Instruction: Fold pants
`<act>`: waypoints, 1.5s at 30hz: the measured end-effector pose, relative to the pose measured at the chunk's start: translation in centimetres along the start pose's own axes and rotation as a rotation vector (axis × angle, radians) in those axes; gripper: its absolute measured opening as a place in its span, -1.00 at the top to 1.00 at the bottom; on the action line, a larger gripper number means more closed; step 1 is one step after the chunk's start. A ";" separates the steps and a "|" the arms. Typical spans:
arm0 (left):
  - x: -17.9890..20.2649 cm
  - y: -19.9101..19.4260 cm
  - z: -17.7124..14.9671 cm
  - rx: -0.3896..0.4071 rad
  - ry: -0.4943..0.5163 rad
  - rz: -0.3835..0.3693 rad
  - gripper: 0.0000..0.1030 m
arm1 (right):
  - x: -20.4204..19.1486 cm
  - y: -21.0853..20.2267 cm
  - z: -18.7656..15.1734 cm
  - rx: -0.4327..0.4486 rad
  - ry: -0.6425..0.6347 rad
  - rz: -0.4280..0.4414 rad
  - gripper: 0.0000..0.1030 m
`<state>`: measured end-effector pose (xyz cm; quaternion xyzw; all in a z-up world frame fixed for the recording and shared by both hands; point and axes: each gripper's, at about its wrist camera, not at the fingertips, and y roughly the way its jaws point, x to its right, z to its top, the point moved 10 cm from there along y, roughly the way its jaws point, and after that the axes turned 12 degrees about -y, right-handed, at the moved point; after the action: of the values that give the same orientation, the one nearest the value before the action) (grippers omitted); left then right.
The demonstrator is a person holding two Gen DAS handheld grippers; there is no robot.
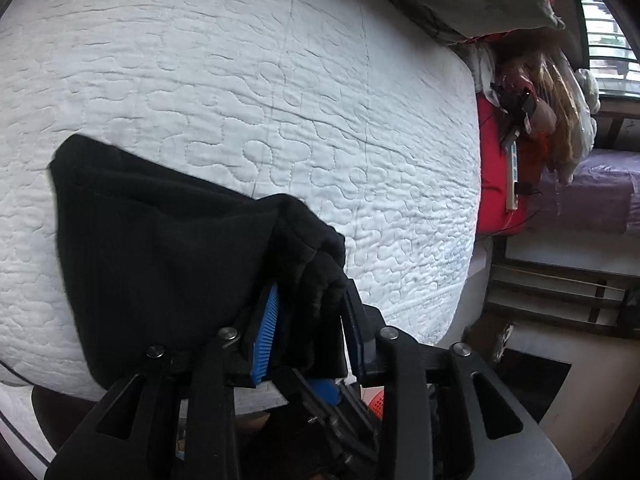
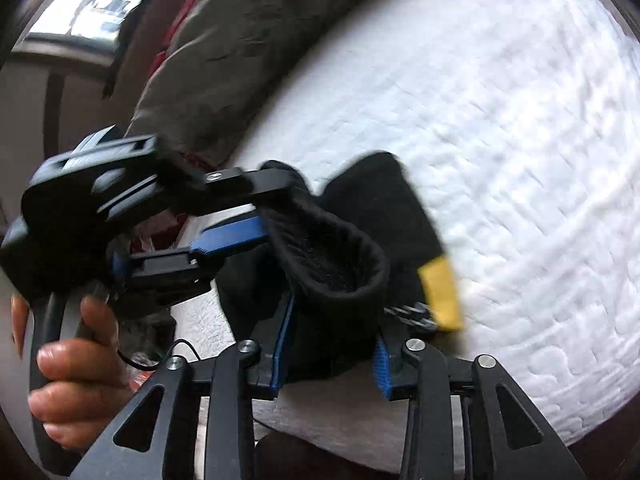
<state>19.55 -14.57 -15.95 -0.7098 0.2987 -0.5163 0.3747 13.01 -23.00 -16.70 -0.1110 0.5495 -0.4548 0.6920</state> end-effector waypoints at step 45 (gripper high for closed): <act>-10.6 -2.4 7.1 0.353 -0.138 0.136 0.26 | -1.0 2.3 7.5 0.002 -0.267 -0.102 0.50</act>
<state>23.41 -3.05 -20.67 -0.6450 0.2243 -0.4844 0.5469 20.67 -23.58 -14.73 -0.1975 0.4457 -0.4711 0.7351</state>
